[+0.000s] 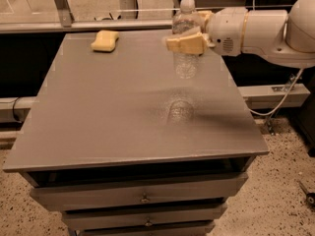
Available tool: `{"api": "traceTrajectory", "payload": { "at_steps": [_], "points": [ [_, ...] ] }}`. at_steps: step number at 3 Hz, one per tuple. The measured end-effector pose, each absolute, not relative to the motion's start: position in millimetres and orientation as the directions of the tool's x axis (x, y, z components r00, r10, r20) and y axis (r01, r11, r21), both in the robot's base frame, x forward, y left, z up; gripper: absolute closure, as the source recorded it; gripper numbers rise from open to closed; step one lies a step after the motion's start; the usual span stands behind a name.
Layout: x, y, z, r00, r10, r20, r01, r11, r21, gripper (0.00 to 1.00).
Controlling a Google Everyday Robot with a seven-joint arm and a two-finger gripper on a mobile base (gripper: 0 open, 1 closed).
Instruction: Move water bottle near green can
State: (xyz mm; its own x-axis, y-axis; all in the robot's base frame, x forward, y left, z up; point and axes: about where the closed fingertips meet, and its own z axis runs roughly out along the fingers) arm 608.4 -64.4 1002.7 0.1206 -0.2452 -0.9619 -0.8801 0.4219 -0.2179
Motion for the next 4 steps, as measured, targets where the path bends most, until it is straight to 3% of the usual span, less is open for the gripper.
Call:
{"api": "traceTrajectory", "payload": {
  "at_steps": [3, 4],
  "points": [
    [613, -69, 1006, 0.124, -0.241, -0.963, -0.869, 0.442, -0.223, 1.00],
    [648, -94, 1009, 0.111, -0.244, -0.963, -0.842, 0.491, -0.222, 1.00]
  ]
}}
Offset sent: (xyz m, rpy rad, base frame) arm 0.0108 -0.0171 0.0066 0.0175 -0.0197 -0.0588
